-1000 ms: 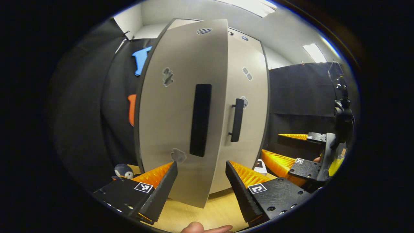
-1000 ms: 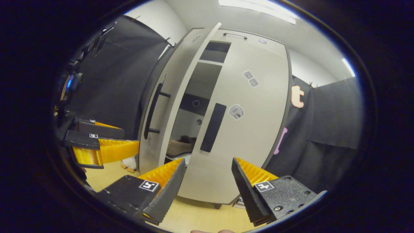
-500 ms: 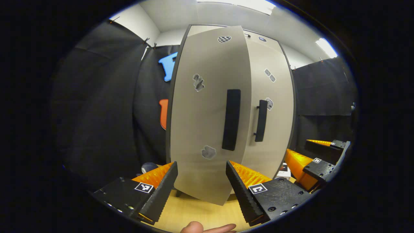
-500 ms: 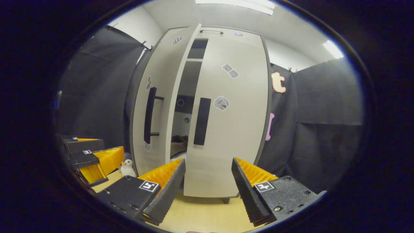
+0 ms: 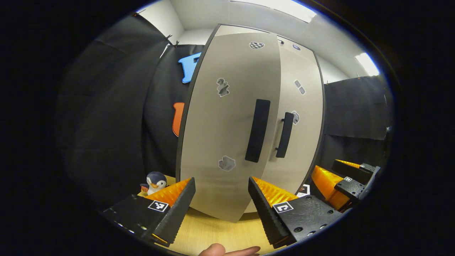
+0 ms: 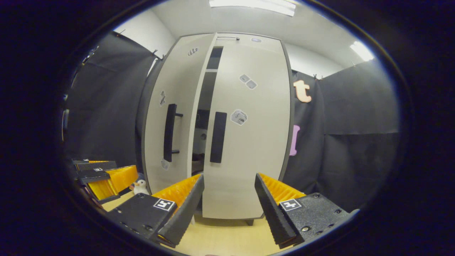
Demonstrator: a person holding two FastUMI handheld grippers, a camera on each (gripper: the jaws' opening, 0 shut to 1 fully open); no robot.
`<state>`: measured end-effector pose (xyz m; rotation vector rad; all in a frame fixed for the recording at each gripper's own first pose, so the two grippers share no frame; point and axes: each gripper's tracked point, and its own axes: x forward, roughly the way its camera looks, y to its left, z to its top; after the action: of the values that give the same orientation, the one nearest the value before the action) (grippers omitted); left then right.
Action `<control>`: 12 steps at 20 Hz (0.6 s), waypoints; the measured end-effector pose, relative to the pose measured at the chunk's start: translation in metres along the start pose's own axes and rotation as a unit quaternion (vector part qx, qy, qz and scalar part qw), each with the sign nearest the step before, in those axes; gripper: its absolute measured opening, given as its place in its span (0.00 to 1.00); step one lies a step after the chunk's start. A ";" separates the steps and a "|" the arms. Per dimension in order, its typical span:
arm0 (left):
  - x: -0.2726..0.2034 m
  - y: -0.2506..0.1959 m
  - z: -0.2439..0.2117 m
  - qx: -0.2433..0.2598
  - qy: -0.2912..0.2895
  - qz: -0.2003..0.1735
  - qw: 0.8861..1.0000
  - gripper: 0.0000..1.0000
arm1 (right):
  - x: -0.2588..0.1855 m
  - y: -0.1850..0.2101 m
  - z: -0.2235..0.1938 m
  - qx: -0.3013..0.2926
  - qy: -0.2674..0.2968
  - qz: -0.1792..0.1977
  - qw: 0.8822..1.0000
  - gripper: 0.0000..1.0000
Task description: Grab one shoe with the right hand and put it into the shoe cabinet, grab the other shoe with the left hand and put it into the shoe cabinet; then close the right door with the right hand and the left door with the left hand.
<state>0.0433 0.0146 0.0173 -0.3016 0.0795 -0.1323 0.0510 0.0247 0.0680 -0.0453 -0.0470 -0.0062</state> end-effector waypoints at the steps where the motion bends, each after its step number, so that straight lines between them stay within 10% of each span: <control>1: 0.001 -0.002 0.000 -0.002 0.000 -0.004 1.000 0.91 | 0.000 0.000 0.000 -0.001 0.001 0.001 1.000 0.94; 12: -0.006 0.000 0.003 0.005 -0.003 -0.003 1.000 0.90 | -0.004 0.009 0.005 -0.008 -0.007 0.012 1.000 0.94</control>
<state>0.0377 0.0163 0.0206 -0.2932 0.0716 -0.1382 0.0465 0.0343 0.0723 -0.0628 -0.0609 0.0176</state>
